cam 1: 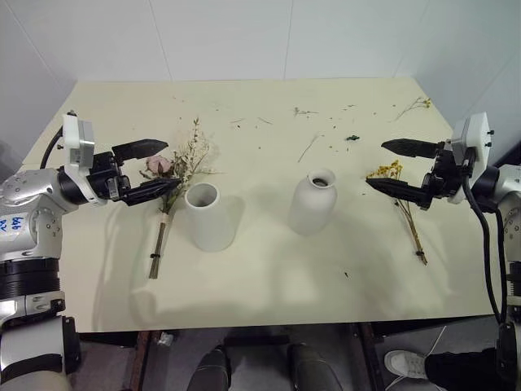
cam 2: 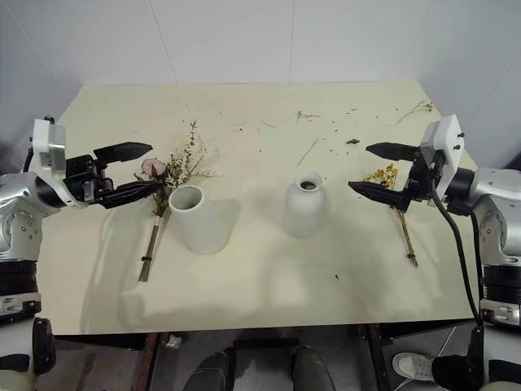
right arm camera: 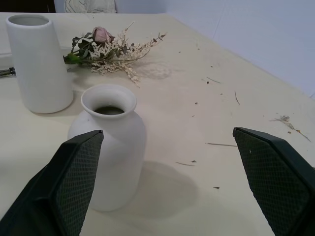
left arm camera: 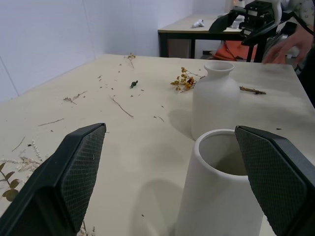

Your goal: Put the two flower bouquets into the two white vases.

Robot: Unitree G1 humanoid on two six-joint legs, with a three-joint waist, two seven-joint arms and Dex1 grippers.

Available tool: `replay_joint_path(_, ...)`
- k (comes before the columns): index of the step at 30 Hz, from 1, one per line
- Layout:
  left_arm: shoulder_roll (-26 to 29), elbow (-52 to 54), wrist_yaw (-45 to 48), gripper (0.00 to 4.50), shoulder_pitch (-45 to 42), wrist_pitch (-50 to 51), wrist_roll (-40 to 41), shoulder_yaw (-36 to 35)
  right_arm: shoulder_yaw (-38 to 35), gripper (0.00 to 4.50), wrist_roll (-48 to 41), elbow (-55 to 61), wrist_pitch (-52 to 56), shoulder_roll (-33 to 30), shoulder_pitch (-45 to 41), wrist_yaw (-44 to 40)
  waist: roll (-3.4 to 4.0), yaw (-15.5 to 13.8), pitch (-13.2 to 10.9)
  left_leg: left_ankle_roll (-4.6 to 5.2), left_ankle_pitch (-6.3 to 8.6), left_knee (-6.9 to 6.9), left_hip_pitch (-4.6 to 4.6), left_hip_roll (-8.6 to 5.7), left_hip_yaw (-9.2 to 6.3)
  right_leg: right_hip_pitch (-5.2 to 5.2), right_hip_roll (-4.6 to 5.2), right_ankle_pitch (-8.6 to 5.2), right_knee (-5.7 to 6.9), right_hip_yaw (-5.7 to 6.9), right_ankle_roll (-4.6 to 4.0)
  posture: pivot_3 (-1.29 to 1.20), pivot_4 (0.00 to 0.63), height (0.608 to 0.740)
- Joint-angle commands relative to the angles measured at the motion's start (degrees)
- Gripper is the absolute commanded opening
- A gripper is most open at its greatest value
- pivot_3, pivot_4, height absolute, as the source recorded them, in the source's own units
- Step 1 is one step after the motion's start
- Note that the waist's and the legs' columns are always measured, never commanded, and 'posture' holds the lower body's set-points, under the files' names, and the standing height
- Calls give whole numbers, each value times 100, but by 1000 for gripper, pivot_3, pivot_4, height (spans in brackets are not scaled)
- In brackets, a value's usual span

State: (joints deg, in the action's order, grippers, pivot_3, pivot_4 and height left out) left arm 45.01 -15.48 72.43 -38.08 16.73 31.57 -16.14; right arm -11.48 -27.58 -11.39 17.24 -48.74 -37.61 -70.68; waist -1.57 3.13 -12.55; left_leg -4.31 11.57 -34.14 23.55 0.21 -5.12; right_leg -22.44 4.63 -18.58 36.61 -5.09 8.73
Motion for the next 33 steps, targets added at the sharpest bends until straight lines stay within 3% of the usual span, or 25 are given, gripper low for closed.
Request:
replay_joint_path(1, 57, 220, 56, 4500, -176, -85, 106, -37, -19, 4453, 106, -133, -222, -163, -223, -110, 0, 0, 0, 0, 0, 0, 0, 0, 0, 0, 0, 0, 0, 0, 0, 0, 150, 740)
replay_joint_path(9, -31, 462, -47, 4500, -148, -73, 232, -46, 20, 4453, 457, -595, 142, -621, -441, -75, 2, -7, -1, 0, 0, 1, 2, 0, 0, -3, 0, 0, -1, 0, 0, 0, 150, 740)
replay_joint_path(13, -98, 862, -110, 4500, -204, 80, 344, 35, 689, 4453, 1386, -1204, 738, -1400, -561, 24, 1, -10, -1, 0, 0, 0, 2, -1, 2, -1, 0, 0, -5, -1, 0, 0, 150, 740)
replay_joint_path(17, -68, 1336, -221, 4500, -63, 329, 512, 17, 1099, 4453, 1614, -1361, 1673, -1715, -707, -131, 1, -11, -1, 1, 1, 1, 3, 0, 4, -2, 0, -1, -10, -3, -2, 0, 150, 740)
replay_joint_path(24, -4, 2029, -465, 4500, 172, 718, 781, -111, 1954, 4453, 2258, -2475, 2531, -1158, -1645, 101, 5, 98, -3, 1, 1, 3, -16, 3, 35, -2, 0, 1, -2, -26, 0, 0, 150, 740)
replay_joint_path(33, 167, 2686, -819, 4500, 597, 1061, 1083, -405, 2534, 4453, 3024, -4365, 2100, -244, -2417, 406, 5, 94, -4, 3, 2, 4, -10, 2, 41, -6, 0, 4, -13, -32, 3, 0, 150, 740)
